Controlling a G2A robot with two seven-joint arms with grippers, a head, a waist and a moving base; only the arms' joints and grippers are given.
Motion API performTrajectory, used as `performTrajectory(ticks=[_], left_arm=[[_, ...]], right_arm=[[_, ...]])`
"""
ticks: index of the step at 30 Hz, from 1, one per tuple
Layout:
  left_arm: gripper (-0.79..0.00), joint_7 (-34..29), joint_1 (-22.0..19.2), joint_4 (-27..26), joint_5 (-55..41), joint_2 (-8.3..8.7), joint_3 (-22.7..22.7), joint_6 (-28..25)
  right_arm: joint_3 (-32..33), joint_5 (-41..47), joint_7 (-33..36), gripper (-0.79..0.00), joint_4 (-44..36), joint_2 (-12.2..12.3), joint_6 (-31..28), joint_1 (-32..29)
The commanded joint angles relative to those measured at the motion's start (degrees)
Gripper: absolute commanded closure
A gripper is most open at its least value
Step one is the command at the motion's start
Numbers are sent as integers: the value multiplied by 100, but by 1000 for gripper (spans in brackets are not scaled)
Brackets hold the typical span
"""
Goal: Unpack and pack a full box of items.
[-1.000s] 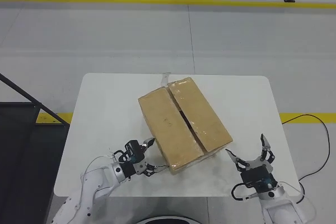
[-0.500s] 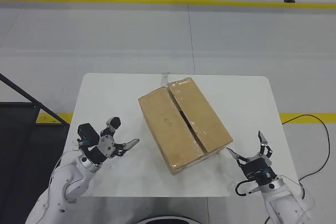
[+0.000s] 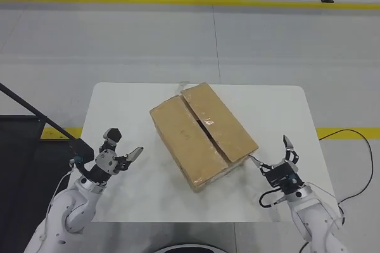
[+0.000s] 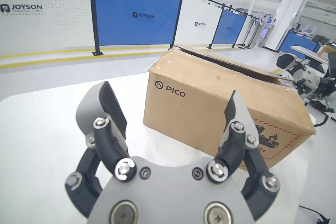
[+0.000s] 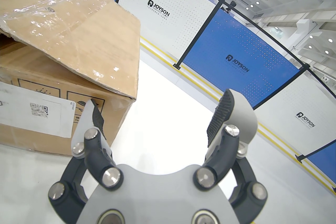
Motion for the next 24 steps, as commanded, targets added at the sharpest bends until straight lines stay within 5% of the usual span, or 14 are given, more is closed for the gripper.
performTrajectory(ticks=[1, 24], left_arm=[[-785, -8, 16, -38, -47, -15, -15, 284], [-785, -4, 174, -320, -120, -97, 119, 763]], right_arm=[[-43, 75, 64, -785, 60, -11, 17, 151], [-436, 303, 492, -785, 883, -77, -207, 1426]])
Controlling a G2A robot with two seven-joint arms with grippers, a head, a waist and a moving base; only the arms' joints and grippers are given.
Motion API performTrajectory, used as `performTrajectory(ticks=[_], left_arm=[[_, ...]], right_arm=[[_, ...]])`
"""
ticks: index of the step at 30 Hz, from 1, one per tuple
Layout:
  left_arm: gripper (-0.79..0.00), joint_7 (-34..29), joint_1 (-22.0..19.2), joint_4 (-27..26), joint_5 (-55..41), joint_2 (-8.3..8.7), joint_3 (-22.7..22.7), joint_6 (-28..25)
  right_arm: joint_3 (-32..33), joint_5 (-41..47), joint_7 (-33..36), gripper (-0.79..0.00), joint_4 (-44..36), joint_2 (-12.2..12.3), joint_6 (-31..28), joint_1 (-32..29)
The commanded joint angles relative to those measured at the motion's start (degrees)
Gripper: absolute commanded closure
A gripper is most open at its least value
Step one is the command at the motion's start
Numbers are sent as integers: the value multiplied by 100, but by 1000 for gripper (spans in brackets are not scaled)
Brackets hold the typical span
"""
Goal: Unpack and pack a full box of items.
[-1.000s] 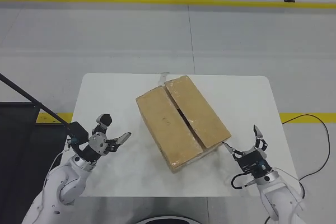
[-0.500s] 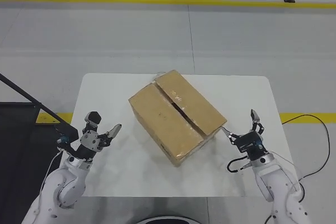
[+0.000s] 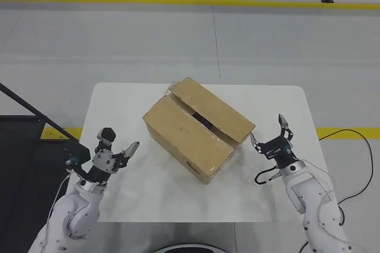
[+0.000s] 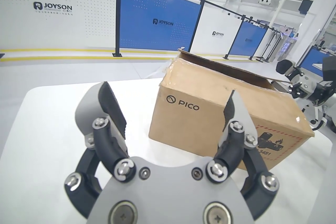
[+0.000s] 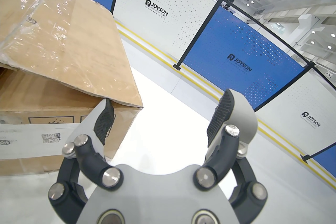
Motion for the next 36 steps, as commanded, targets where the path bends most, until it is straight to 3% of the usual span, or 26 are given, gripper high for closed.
performTrajectory(ticks=[1, 10, 16, 22, 26, 29, 32, 36], left_arm=[[-785, -10, -25, 15, 5, -8, 35, 24], [-785, 23, -28, 9, 119, -45, 166, 234], [-785, -279, -276, -85, 30, -161, 378, 1852], [-785, -663, -960, 125, 326, -216, 507, 2533], [-785, -859, -1369, 345, 536, -210, 392, 2551], [-785, -1023, -1576, 488, 784, -171, 246, 2197], [-785, -895, -1759, 658, 1143, -109, 123, 1443], [-785, -836, -1769, 681, 1188, -101, 96, 1371]], right_arm=[[4, 8, 17, -785, 51, 1, -32, 93], [31, 143, -26, -785, 300, -9, 22, 415], [341, 156, -558, -785, -20, 50, -79, -51], [913, -200, -1283, -785, -718, 165, -327, -1046], [1268, -435, -1472, -785, -1241, 210, -254, -1716], [1517, -525, -1571, -785, -1604, 224, -104, -2195], [1704, -485, -1640, -785, -1926, 214, 122, -2668], [1737, -466, -1655, -785, -1990, 210, 174, -2767]])
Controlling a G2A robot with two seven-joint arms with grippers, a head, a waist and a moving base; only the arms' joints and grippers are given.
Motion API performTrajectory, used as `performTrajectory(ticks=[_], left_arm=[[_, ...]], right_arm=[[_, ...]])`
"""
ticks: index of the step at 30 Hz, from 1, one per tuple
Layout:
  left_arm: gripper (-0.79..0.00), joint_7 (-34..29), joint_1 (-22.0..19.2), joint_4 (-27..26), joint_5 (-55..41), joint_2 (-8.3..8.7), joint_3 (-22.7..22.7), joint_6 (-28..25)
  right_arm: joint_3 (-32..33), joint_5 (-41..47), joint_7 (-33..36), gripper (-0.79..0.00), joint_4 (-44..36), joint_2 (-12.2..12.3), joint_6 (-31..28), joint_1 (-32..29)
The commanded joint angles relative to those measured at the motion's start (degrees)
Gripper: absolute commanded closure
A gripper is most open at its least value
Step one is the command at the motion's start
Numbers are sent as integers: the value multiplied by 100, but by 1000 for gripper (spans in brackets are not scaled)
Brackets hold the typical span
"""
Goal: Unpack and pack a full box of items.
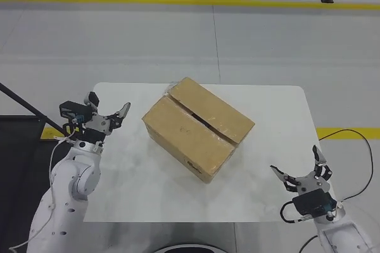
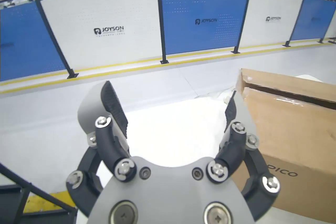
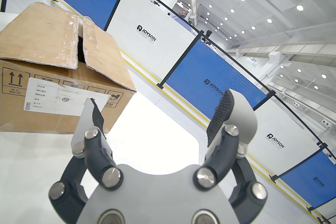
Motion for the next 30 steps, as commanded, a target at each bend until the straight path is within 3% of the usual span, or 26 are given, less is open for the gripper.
performTrajectory(ticks=[1, 11, 13, 16, 25, 30], left_arm=[[-785, -22, 3, -5, -14, -2, 5, 66], [-785, 26, -74, 116, -79, -13, 75, -5], [-785, -87, -260, 364, -424, -18, 76, -282], [-785, -65, -609, 813, -514, -36, 124, -266], [-785, 226, -1551, 2239, 136, -44, 518, -824], [-785, 369, -1877, 2736, 403, -73, 759, -878]], right_arm=[[-5, -2, 2, -785, 9, 0, -7, 19], [-5, -2, 2, -785, 9, 0, -7, 19], [-5, -2, 2, -785, 9, 0, -7, 19], [-5, -2, 2, -785, 9, 0, -7, 19], [-5, -2, 2, -785, 9, 0, -7, 19], [-5, -2, 2, -785, 9, 0, -7, 19]])
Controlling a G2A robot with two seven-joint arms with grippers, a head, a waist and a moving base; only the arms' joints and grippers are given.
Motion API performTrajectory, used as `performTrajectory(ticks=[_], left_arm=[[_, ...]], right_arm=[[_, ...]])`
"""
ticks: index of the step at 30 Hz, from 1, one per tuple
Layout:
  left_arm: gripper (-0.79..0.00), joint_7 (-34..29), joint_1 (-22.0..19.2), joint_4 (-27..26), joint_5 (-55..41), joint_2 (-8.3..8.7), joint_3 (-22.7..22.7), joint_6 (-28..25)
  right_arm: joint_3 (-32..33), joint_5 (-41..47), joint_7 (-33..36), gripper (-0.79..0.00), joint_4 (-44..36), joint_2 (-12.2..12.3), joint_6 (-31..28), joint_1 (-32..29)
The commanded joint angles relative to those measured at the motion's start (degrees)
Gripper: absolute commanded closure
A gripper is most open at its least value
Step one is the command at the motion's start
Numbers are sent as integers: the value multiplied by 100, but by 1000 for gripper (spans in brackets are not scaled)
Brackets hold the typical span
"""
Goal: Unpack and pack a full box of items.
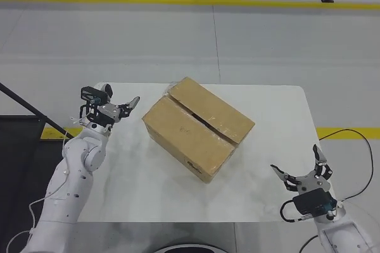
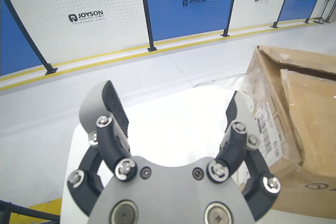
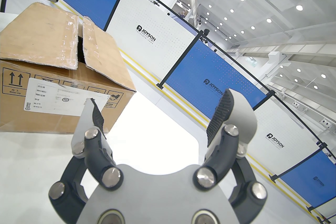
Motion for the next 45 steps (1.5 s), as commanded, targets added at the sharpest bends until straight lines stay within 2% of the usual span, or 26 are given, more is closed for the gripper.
performTrajectory(ticks=[1, 12, 20, 24, 40, 45], left_arm=[[-785, 34, -97, 156, 138, -9, 81, 40], [-785, 293, -339, 628, 483, -108, 669, -96], [-785, 535, -198, 646, 535, -85, 720, -551], [-785, 577, 3, 452, 654, -45, 697, -764], [-785, 496, 958, -717, 1371, 90, 663, -956], [-785, 466, 1123, -921, 1446, 115, 677, -1064]], right_arm=[[0, 0, 0, -785, 0, 0, 0, -1], [0, 0, 0, -785, 0, 0, 0, -1], [0, 0, 0, -785, 0, 0, 0, -1], [0, 0, 0, -785, 0, 0, 0, -1], [0, 0, 0, -785, 0, 0, 0, -1], [-42, 460, 400, -785, 87, -23, -3, 230]])
